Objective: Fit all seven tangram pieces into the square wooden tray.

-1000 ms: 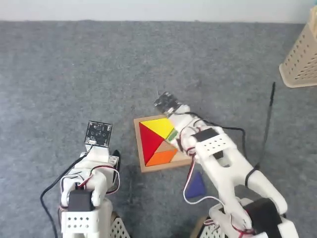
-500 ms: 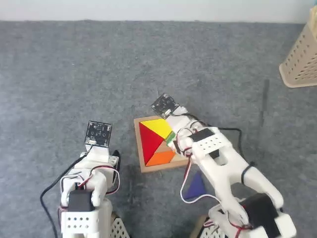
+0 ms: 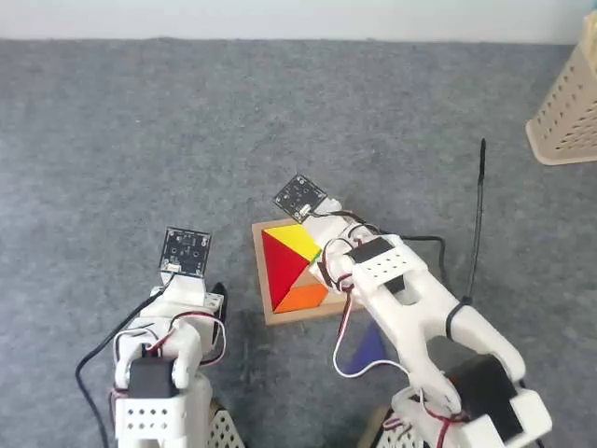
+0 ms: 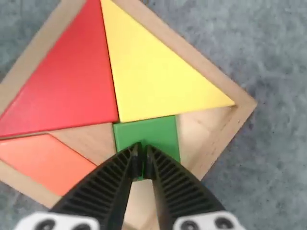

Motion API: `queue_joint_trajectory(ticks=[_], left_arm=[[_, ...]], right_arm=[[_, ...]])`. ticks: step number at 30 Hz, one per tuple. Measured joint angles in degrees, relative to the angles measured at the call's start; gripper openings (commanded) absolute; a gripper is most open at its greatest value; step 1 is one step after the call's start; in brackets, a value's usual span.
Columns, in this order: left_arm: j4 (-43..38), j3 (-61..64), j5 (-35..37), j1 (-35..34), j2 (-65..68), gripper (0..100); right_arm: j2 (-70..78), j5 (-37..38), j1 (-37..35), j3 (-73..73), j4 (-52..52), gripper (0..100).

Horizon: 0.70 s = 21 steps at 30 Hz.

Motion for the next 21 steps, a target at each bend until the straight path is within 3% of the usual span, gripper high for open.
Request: queue_joint_trajectory(ticks=[4,11,17,21], left_arm=[[0.0,0.0,0.0,0.0,0.0,13],[0.0,0.0,0.0,0.0,0.0,13],[0.0,0.0,0.0,0.0,0.0,13],[0.0,0.0,0.0,0.0,0.0,13]], right_arm=[[-6.3,0.0,0.2,0.0,4.4,1.5],[-18.1,0.0,6.9,0.0,13.6,1.7],[-19.7,0.0,7.5,0.1,27.7,1.8],[-19.8,0.0,7.4,2.2,29.0,4.2]])
